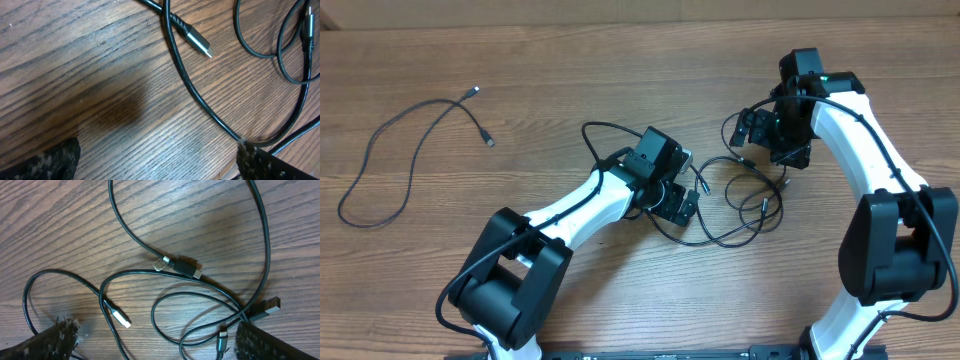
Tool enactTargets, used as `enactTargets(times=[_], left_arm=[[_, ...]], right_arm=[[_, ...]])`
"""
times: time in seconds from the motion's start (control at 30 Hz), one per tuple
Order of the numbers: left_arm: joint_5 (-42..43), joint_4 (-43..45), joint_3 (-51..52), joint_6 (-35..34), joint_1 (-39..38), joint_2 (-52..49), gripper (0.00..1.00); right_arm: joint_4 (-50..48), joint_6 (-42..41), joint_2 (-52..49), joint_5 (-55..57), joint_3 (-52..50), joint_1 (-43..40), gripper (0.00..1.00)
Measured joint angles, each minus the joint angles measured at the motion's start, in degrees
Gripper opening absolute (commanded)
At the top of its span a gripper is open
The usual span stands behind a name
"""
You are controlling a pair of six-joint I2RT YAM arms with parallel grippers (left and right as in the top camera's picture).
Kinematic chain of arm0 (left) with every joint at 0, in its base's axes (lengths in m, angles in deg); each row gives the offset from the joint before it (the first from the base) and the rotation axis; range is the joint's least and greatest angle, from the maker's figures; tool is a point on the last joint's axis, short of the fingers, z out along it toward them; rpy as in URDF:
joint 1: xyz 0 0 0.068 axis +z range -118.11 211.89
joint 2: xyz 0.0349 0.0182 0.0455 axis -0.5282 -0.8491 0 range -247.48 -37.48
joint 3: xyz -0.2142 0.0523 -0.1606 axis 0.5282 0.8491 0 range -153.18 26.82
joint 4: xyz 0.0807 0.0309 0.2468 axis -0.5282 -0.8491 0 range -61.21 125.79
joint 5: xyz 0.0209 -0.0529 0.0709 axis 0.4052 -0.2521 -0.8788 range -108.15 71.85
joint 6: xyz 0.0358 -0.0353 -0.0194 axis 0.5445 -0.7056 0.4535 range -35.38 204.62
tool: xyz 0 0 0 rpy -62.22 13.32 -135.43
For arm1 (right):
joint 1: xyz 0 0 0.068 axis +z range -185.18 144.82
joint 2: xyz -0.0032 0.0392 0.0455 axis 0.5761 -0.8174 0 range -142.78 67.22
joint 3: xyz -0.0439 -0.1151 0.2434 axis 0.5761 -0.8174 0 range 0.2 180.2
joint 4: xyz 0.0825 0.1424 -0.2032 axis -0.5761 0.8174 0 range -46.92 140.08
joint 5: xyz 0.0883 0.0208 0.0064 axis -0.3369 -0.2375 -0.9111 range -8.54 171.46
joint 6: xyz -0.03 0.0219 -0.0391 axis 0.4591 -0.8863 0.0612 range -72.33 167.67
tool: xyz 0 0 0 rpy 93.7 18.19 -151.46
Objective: Untangle cables
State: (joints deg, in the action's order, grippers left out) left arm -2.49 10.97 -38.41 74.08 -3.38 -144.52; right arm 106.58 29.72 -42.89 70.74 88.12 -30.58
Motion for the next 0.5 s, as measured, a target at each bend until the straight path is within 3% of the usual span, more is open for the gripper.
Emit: enactTargets(times=[0.5], left_arm=[[0.00, 0.00, 0.00, 0.00, 0.00, 0.00, 0.99]], right_arm=[[-0.07, -0.02, 0.00, 0.02, 0.00, 0.00, 1.00]])
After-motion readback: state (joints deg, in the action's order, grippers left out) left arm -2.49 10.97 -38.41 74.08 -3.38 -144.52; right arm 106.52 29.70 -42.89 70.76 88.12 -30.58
